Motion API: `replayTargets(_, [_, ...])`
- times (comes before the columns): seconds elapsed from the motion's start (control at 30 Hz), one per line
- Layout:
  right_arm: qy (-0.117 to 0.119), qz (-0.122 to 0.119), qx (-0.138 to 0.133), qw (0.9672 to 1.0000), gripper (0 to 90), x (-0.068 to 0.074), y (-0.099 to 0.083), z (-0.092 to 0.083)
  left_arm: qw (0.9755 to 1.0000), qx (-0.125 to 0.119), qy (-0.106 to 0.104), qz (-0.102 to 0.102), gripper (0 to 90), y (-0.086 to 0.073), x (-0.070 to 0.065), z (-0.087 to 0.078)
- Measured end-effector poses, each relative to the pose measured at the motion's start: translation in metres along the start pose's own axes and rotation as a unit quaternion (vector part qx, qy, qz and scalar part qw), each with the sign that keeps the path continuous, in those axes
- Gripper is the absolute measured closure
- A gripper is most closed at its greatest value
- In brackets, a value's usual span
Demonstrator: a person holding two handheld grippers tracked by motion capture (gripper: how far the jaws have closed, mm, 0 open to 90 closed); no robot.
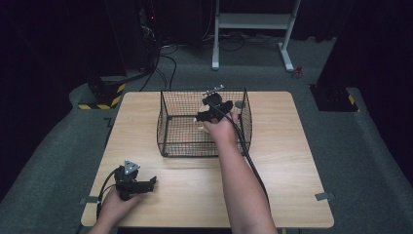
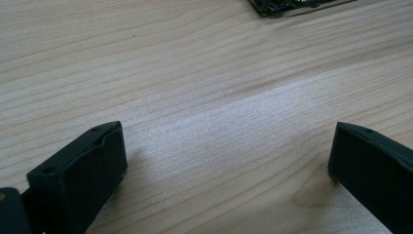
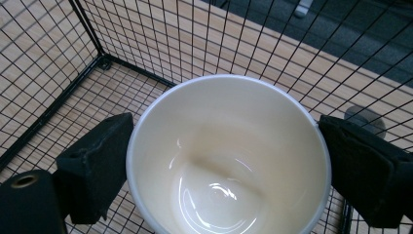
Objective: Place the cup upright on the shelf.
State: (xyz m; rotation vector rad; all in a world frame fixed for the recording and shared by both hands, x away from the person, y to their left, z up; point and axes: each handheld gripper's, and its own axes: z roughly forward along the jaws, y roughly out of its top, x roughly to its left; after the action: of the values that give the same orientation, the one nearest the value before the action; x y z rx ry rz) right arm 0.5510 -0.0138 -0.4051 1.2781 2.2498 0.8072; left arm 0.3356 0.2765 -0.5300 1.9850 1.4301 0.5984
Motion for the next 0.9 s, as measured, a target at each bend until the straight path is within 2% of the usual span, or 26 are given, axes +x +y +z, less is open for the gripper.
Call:
replayTargets(0.13, [0.003, 0.004, 0.022, 0.9998, 9.0, 0.0, 0.001, 0.005, 1.0, 0.0, 0.0, 0.0, 0.8, 0.0, 0.0, 0.0])
replayTargets(0.27, [0.005, -0.002, 0.03, 0.9995, 9.0, 0.001, 0.0, 0.01, 1.0, 0.0, 0.0, 0.0, 0.9, 0.0, 0.0, 0.0])
replayTargets(0.5, [0.009, 0.002, 0.055, 0.9985, 9.0, 0.004, -0.003, 0.017, 1.0, -0.001, 0.0, -0.001, 0.8, 0.0, 0.0, 0.0])
replayTargets(0.9, [0.012, 0.007, 0.069, 0.9976, 8.9, 0.006, -0.008, 0.016, 1.0, -0.001, 0.0, 0.0, 0.8, 0.0, 0.0, 0.0])
